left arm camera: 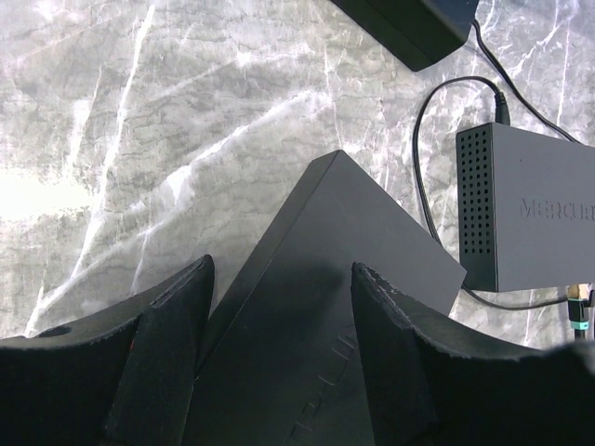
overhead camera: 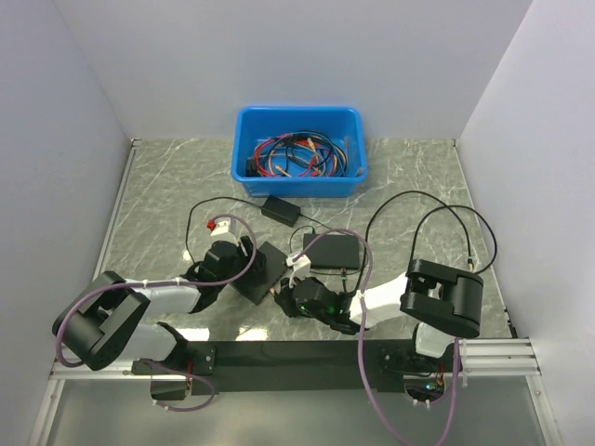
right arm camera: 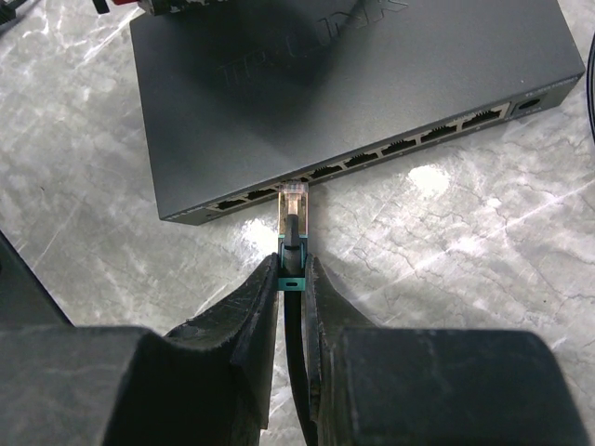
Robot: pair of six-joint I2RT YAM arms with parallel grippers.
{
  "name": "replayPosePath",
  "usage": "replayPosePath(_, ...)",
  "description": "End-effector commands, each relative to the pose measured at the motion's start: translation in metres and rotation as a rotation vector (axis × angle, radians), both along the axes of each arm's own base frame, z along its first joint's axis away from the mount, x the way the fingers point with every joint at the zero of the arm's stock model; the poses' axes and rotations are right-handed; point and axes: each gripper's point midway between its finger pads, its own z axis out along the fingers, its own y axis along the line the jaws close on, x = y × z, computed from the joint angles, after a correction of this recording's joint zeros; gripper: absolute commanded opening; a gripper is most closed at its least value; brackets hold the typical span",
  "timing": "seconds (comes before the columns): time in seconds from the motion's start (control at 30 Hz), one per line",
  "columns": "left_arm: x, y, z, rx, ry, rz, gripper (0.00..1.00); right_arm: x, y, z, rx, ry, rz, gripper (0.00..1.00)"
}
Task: Insert the plug into the switch port
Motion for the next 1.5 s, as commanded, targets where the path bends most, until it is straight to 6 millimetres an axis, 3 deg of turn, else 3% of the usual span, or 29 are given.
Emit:
replayPosePath(0.0, -0.032, -0.021, -0.020, -0.032, 0.111, -0.130, 0.66, 0.016, 0.037, 0.061, 0.177, -0.081, -0.014, 0.00)
replayPosePath(0.47, -0.034, -0.022, -0.024, -0.023, 0.114, -0.137, 0.66, 0.030, 0.037, 0.093, 0.164, -0.191, -0.037, 0.00)
replayPosePath(0.67, -0.036, -0.023, -0.028, -0.016, 0.121, -0.146, 0.65, 0.026, 0.043, 0.099, 0.171, -0.232, 0.013, 0.00)
replayPosePath(1.0, -0.035, -0.024, -0.026, -0.019, 0.116, -0.147, 0.65, 0.008, 0.059, 0.081, 0.154, -0.237, 0.106, 0.00)
replayPosePath(1.23, -0.040, -0.023, -0.029, -0.029, 0.123, -0.159, 0.65, 0.015, 0.055, 0.057, 0.085, -0.228, 0.074, 0.00)
replayPosePath(1.47, -0.046, -0.025, -0.037, -0.035, 0.143, -0.179, 0.65, 0.020, 0.058, 0.045, 0.040, -0.230, 0.072, 0.00)
